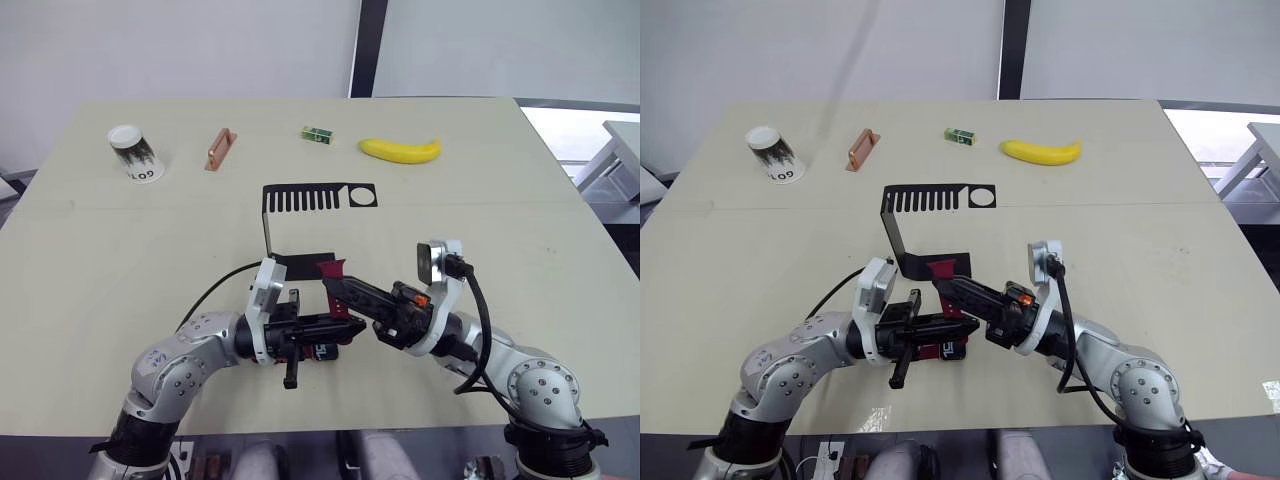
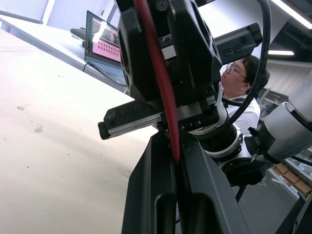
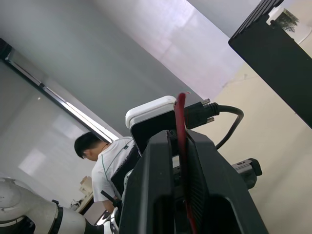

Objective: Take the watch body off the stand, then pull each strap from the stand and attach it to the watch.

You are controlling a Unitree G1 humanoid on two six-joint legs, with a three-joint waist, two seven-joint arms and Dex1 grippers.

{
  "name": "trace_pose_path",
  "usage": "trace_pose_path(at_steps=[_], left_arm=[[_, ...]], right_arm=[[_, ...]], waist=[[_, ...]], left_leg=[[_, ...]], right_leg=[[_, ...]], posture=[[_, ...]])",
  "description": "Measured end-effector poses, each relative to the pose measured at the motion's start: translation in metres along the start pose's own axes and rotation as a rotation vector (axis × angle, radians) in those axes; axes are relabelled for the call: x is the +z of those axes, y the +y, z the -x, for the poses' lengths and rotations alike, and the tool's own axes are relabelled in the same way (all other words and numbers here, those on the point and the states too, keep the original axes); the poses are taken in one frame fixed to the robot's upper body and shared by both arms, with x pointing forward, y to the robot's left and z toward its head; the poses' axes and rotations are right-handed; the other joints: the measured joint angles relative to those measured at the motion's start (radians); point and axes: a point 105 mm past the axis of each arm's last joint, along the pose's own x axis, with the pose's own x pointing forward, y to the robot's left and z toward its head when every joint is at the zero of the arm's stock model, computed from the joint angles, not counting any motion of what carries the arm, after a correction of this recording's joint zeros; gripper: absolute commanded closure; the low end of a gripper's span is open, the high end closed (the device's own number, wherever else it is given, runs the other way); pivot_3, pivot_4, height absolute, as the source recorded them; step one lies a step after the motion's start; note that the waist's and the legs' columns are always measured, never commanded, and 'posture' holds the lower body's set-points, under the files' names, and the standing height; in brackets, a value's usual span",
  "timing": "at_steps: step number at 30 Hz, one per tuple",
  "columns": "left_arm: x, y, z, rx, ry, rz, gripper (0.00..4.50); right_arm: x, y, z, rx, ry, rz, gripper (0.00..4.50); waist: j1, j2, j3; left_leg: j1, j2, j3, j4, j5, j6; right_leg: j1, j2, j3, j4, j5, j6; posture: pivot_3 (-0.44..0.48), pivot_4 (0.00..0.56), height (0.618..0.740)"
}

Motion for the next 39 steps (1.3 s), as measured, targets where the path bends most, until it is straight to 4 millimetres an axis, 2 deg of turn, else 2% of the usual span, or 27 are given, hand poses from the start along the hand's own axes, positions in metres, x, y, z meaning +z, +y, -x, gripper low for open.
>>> trace_pose_path(at_steps=[25,26,39], left_arm=[[-0.0021,-0.0011,-0.0025,-0.009,0.005,-0.004,4.5],[-0.0022,-0.001,-0.0024,-0.009,0.005,-0.004,4.5],[-0.0054,-0.0015,-0.0017,-0.007,0.011,-0.011,4.5]], right_arm=[[0.0004,-0.0025,-0.001,0.009,-0.021,-0.017,4.02],[0.0004,-0.0023,-0.0011,0.011,-0.021,-0.017,4.28],[0.0005,0.0009,-0.0013,0.045,-0.026,-0.02,4.28]], waist=[[0.0,0.0,0.0],[0.0,0.0,0.0],[0.0,0.0,0.0]], left_leg=[[0.0,0.0,0.0,0.0,0.0,0.0],[0.0,0.0,0.0,0.0,0.0,0.0],[0.0,0.0,0.0,0.0,0.0,0.0]], right_leg=[[0.0,0.0,0.0,0.0,0.0,0.0],[0.0,0.0,0.0,0.0,0.0,0.0],[0.0,0.0,0.0,0.0,0.0,0.0]], posture=[[0.0,0.15,0.738],[0.0,0.15,0.738],[0.0,0.15,0.738]])
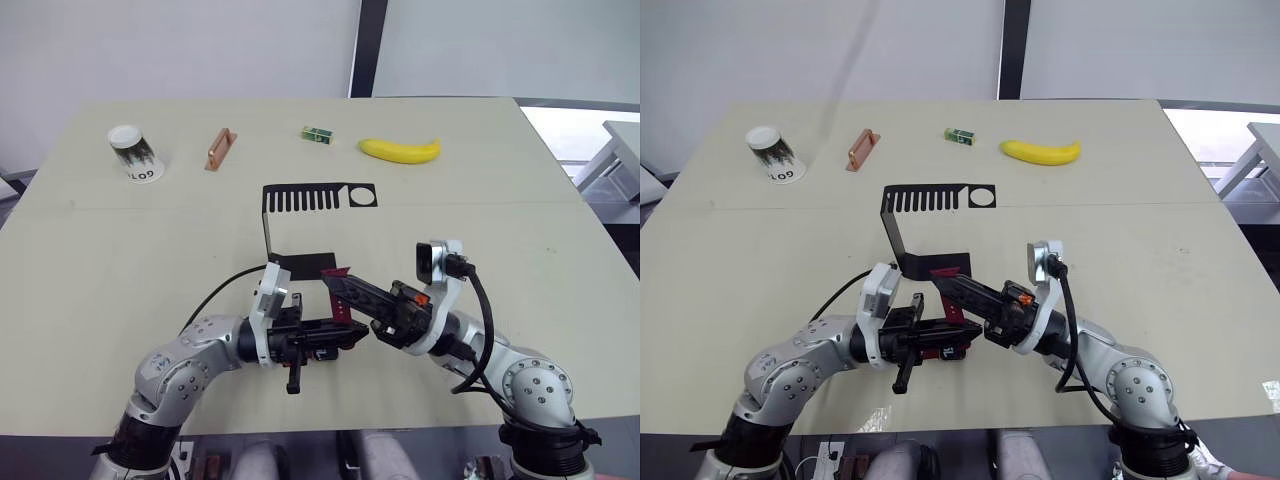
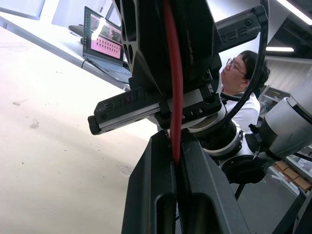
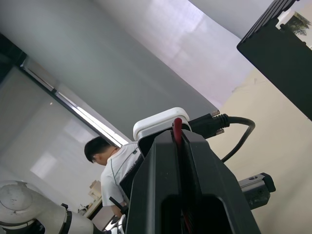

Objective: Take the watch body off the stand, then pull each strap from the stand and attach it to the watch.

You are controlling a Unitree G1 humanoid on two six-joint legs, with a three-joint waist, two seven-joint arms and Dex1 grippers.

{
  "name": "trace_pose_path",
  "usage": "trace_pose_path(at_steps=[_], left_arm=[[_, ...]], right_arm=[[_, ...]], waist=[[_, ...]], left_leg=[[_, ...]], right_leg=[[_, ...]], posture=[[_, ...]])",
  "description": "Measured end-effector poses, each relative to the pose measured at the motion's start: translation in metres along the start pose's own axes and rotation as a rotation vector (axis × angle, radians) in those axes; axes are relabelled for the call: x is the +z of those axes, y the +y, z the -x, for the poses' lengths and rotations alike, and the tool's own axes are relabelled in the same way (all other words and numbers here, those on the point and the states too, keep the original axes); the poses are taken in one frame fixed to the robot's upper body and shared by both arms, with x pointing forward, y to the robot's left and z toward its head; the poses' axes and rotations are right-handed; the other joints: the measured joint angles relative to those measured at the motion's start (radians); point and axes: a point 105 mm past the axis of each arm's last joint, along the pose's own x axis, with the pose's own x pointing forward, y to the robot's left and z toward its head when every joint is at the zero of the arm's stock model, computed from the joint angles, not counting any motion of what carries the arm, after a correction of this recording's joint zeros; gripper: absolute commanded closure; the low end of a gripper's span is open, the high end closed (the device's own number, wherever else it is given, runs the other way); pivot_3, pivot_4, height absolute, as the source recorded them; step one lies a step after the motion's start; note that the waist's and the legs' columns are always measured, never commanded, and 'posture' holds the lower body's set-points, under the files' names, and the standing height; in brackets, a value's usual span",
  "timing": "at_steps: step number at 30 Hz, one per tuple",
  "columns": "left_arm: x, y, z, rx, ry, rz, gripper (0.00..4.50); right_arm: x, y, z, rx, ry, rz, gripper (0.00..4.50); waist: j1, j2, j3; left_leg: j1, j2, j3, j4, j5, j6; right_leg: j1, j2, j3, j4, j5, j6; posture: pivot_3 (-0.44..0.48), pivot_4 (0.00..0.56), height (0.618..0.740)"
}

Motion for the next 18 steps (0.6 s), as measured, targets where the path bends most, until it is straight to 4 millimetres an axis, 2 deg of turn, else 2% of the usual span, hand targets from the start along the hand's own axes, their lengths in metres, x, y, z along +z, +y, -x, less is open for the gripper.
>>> trace_pose_path(at_steps=[10,18], left_arm=[[0.0022,-0.0001,0.0006,-0.002,-0.004,-0.039,4.5],[0.0024,0.0008,0.0007,0.005,-0.002,-0.055,4.5]], right_arm=[[0.0002,0.0029,0.0001,0.028,-0.001,0.002,4.28],[0.0021,-0.0029,0.0007,-0.01,-0.009,0.049,4.28]], waist=[[0.0,0.0,0.0],[0.0,0.0,0.0]], left_leg=[[0.0,0.0,0.0,0.0,0.0,0.0],[0.0,0.0,0.0,0.0,0.0,0.0]], right_leg=[[0.0,0.0,0.0,0.0,0.0,0.0],[0.0,0.0,0.0,0.0,0.0,0.0]], posture=[[0.0,0.15,0.738],[0.0,0.15,0.738]])
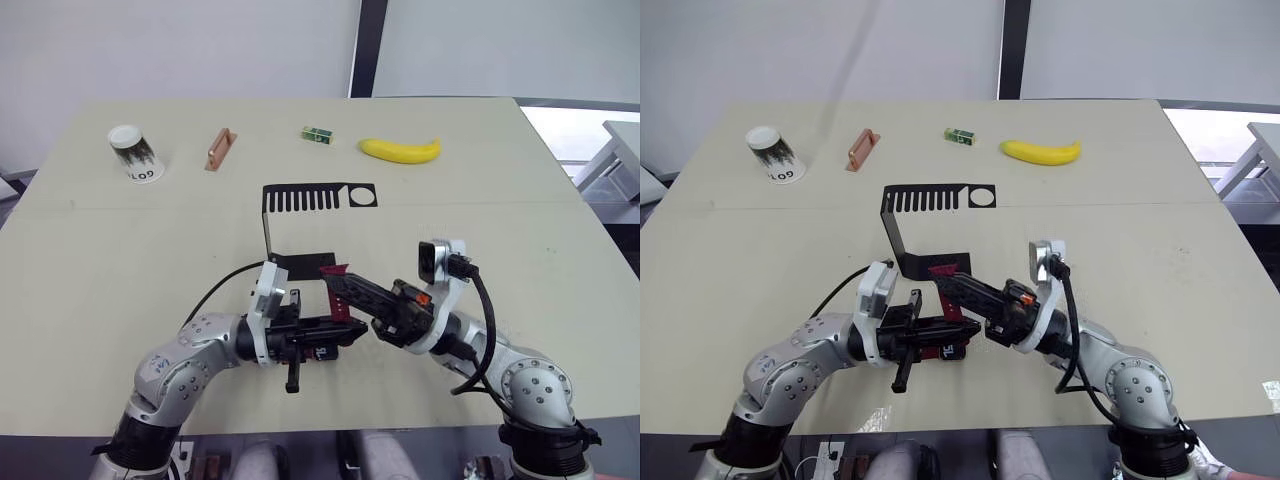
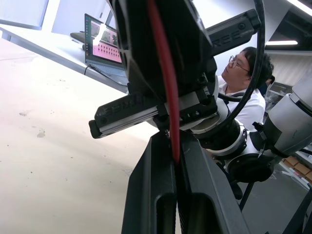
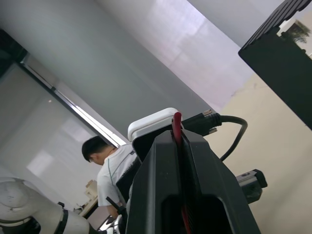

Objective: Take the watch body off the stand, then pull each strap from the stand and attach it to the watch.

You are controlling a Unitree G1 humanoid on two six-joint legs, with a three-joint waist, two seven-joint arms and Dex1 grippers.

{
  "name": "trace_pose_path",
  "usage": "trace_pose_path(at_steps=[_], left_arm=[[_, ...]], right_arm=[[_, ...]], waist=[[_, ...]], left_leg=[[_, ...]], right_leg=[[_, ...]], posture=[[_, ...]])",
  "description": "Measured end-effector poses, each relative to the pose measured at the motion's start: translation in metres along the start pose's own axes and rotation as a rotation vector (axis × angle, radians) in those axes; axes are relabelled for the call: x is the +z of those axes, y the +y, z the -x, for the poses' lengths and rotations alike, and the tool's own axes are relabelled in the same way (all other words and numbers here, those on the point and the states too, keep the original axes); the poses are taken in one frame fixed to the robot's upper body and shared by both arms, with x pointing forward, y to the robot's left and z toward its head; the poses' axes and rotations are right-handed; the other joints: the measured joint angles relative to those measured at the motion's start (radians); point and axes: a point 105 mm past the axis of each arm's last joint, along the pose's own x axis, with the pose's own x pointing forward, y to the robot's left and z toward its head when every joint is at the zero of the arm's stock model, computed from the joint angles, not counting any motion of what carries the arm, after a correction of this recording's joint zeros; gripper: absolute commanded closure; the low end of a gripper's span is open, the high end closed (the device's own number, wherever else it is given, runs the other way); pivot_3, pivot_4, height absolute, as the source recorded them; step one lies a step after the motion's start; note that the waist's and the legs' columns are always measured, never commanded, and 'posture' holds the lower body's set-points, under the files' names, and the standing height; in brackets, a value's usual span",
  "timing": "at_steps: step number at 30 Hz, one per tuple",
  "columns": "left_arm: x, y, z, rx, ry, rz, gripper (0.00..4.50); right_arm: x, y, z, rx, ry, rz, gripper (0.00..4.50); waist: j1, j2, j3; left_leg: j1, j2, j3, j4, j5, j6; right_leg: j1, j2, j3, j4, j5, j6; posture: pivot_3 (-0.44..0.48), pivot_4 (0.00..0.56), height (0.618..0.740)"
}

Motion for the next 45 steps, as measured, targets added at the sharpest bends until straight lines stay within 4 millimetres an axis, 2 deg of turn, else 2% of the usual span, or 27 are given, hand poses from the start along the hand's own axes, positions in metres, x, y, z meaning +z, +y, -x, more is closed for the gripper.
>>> trace_pose_path(at_steps=[16,27,39,40,42,45], left_arm=[[-0.0043,-0.0011,-0.0011,-0.005,0.017,0.005,4.5],[-0.0034,-0.001,-0.0025,-0.004,0.006,0.002,4.5],[-0.0037,-0.0008,-0.0023,-0.001,0.006,0.003,4.5],[-0.0038,-0.0008,-0.0023,0.0,0.006,0.003,4.5],[-0.0039,-0.0007,-0.0023,0.0,0.006,0.003,4.5],[-0.0041,-0.0006,-0.0023,0.001,0.007,0.003,4.5]], right_arm=[[0.0022,0.002,-0.0005,0.019,-0.013,0.01,4.28],[-0.0041,-0.0017,0.0009,-0.003,0.04,0.032,4.28],[-0.0008,-0.0017,-0.001,0.003,0.061,0.084,4.28],[-0.001,-0.0016,-0.0012,0.005,0.063,0.08,3.93],[-0.0008,-0.0028,-0.0012,0.001,0.063,0.076,3.54],[-0.0008,-0.0042,-0.0008,-0.006,0.066,0.082,2.19]], waist=[[0.0,0.0,0.0],[0.0,0.0,0.0],[0.0,0.0,0.0],[0.0,0.0,0.0],[0.0,0.0,0.0],[0.0,0.0,0.0]], left_leg=[[0.0,0.0,0.0,0.0,0.0,0.0],[0.0,0.0,0.0,0.0,0.0,0.0],[0.0,0.0,0.0,0.0,0.0,0.0],[0.0,0.0,0.0,0.0,0.0,0.0],[0.0,0.0,0.0,0.001,0.0,0.0],[0.0,0.0,0.0,0.001,0.0,0.0]], right_leg=[[0.0,0.0,0.0,0.0,0.0,0.0],[0.0,0.0,0.0,0.0,0.0,0.0],[0.0,0.0,0.0,0.0,0.0,0.0],[0.0,0.0,0.0,0.0,0.0,0.0],[0.0,0.0,0.0,0.0,0.0,0.0],[0.0,0.0,0.0,0.0,0.0,0.0]], posture=[[0.0,0.15,0.738],[0.0,0.15,0.738],[0.0,0.15,0.738],[0.0,0.15,0.738],[0.0,0.15,0.738],[0.0,0.15,0.738]])
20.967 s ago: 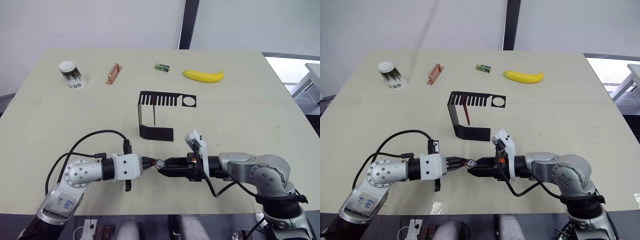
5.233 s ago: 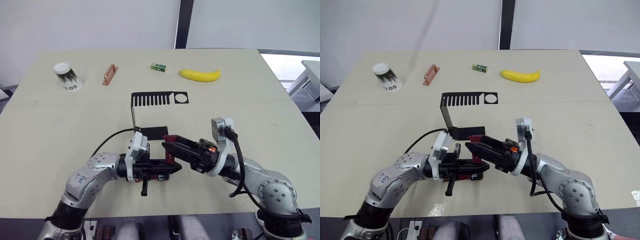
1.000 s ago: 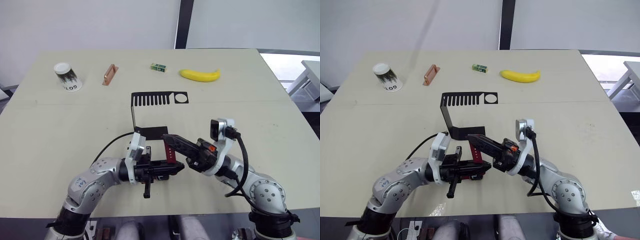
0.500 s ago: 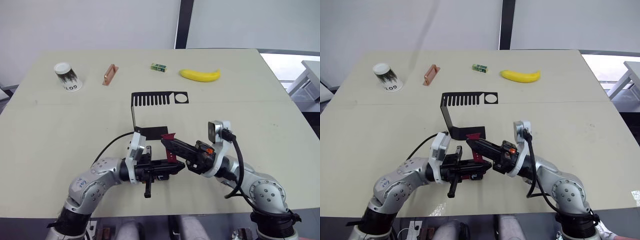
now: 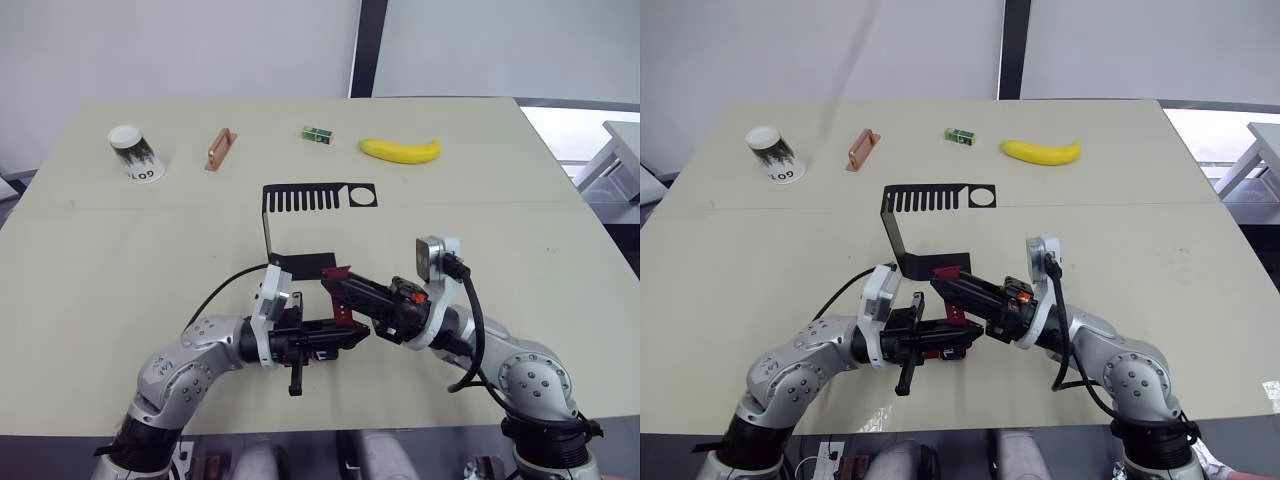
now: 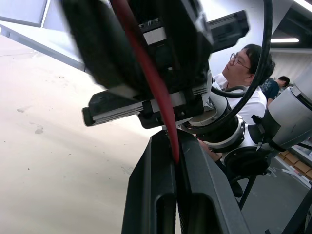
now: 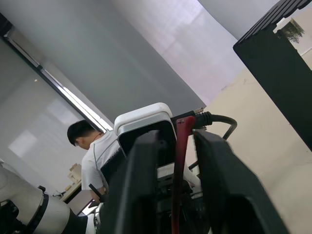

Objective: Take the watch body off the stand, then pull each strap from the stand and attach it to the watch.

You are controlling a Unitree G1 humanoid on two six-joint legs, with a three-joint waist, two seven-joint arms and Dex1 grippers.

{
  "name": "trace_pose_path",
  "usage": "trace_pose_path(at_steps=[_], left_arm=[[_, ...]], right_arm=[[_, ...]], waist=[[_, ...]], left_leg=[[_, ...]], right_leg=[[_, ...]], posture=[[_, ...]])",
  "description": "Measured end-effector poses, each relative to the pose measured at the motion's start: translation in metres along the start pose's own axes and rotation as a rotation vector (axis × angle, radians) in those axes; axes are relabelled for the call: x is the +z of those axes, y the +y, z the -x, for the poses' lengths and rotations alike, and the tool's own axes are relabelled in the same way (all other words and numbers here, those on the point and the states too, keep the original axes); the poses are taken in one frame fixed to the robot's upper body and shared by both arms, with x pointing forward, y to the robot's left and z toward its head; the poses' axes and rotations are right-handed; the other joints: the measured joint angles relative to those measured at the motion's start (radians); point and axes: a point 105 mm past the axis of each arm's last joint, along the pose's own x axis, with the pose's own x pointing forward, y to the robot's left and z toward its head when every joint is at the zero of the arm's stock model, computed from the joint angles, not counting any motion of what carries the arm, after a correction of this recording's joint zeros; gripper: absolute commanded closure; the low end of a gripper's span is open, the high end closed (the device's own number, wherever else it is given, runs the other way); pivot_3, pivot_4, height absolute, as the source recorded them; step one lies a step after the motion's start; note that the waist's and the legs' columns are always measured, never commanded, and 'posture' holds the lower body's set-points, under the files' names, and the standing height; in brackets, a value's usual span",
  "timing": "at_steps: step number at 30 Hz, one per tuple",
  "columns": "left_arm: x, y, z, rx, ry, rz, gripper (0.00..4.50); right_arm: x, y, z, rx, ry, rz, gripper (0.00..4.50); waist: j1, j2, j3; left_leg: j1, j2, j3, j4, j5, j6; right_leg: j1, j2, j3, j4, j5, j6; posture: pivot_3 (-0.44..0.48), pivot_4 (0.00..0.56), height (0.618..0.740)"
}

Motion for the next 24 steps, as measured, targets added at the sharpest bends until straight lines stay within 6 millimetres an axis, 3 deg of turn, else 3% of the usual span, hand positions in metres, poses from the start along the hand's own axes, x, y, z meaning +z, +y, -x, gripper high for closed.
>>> trace_pose_path(at_steps=[5,8,11,24], left_arm=[[-0.0001,0.0002,0.0,0.001,0.001,-0.001,4.5],[-0.0002,0.0002,0.0001,0.001,0.001,-0.001,4.5],[-0.0002,0.0002,0.0001,0.002,0.001,-0.001,4.5],[0.0006,-0.0001,0.0001,0.005,-0.012,-0.008,4.5]], right_arm=[[-0.0007,-0.0009,0.0005,-0.003,0.008,0.014,2.19],[-0.0007,-0.0005,0.0005,0.001,0.007,0.013,2.97],[-0.0005,0.0002,0.0002,0.007,0.004,0.01,4.44],[0.0004,0.0052,-0.0008,0.044,-0.036,-0.032,4.48]], waist=[[0.0,0.0,0.0],[0.0,0.0,0.0],[0.0,0.0,0.0],[0.0,0.0,0.0]], left_leg=[[0.0,0.0,0.0,0.0,0.0,0.0],[0.0,0.0,0.0,0.0,0.0,0.0],[0.0,0.0,0.0,0.0,0.0,0.0],[0.0,0.0,0.0,0.0,0.0,0.0]], right_leg=[[0.0,0.0,0.0,0.0,0.0,0.0],[0.0,0.0,0.0,0.0,0.0,0.0],[0.0,0.0,0.0,0.0,0.0,0.0],[0.0,0.0,0.0,0.0,0.0,0.0]], posture=[[0.0,0.15,0.738],[0.0,0.15,0.738],[0.0,0.15,0.738],[0.0,0.15,0.738]])
